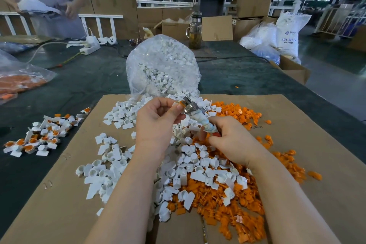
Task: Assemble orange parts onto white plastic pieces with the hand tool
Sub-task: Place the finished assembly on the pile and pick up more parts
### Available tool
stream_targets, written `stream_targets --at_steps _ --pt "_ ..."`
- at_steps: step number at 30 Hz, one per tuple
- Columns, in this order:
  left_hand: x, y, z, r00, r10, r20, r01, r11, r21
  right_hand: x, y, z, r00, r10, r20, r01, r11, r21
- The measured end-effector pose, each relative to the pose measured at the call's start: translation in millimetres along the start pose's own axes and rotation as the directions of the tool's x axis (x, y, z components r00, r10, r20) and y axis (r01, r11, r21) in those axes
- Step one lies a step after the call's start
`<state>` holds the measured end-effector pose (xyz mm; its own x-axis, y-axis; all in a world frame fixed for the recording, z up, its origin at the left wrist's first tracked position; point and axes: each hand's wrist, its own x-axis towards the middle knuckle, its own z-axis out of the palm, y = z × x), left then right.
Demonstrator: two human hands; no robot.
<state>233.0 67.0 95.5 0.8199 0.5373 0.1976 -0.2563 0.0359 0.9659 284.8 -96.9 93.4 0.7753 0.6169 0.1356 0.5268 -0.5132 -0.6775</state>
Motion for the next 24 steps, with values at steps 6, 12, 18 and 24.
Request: stream_targets --at_steps 6,12,18,24 --pt "1 0 -2 0.999 -0.053 0.002 0.053 0.998 -0.013 3 4 5 1.0 0.006 -0.01 -0.006 1.0 -0.02" --pt "8 10 -24 0.925 -0.328 -0.191 0.179 0.82 -0.544 4 8 7 0.989 -0.012 -0.147 0.003 0.998 -0.064" --pt "18 13 -65 0.749 -0.555 -0.36 -0.145 0.393 -0.908 6 15 9 0.971 0.018 -0.237 -0.042 0.994 -0.098" --pt "20 8 -75 0.678 -0.608 -0.413 -0.275 0.311 -0.91 10 21 11 0.959 0.069 -0.275 -0.111 0.984 -0.14"
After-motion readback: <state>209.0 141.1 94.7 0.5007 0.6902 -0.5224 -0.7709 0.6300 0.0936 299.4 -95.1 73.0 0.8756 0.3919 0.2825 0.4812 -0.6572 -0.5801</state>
